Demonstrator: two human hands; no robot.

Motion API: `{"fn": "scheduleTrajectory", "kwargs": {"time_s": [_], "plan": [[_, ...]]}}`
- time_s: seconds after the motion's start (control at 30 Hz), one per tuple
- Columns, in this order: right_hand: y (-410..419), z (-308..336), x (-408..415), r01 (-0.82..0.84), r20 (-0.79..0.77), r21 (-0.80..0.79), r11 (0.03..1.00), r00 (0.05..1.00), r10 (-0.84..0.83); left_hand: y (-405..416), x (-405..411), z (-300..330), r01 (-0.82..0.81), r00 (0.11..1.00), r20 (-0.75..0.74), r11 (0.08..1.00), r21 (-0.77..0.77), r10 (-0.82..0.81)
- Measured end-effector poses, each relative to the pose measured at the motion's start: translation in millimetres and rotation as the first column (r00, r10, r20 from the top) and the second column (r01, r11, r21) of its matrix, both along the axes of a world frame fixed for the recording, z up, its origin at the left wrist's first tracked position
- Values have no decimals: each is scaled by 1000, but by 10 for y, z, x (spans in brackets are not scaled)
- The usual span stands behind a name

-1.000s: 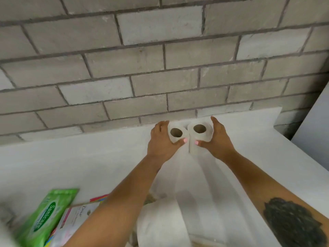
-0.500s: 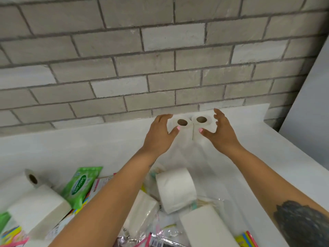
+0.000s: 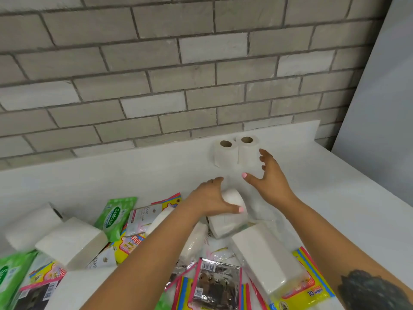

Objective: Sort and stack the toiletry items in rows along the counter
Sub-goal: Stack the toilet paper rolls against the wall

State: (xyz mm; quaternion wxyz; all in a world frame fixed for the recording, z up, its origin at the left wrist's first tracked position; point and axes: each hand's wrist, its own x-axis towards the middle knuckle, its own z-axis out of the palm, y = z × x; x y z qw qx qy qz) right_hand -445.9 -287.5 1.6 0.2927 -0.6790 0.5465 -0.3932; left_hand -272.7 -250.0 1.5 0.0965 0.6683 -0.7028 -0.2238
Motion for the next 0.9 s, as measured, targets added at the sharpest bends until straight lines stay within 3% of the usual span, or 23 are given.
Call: {"fn": "scheduleTrajectory", "kwargs": {"time_s": [0.17, 0.43, 0.53, 0.63, 0.77, 0.9], "plan": [[170, -35, -23, 2, 4, 10, 1000, 1000, -2, 41, -43, -173, 24, 986, 163, 998, 63, -34], [259, -71, -117, -7, 13, 53, 999, 1000, 6, 48, -2, -316, -2, 994, 108, 997, -82, 10], [210, -65, -124, -19, 5, 73, 997, 1000, 19, 34, 25, -241, -60, 998, -11, 986, -153, 59], [138, -21, -95, -48, 106, 166, 985, 994, 31, -3, 40, -115, -132, 975, -202, 973, -190, 93], [18, 20, -62, -185, 291, 343, 921, 953, 83, -75, 19, -47, -186, 843, -532, 970, -154, 77], [-134, 47, -17, -360, 396, 339, 869, 893, 215, -204, -44, -112, -208, 739, -670, 969, -136, 65]]}}
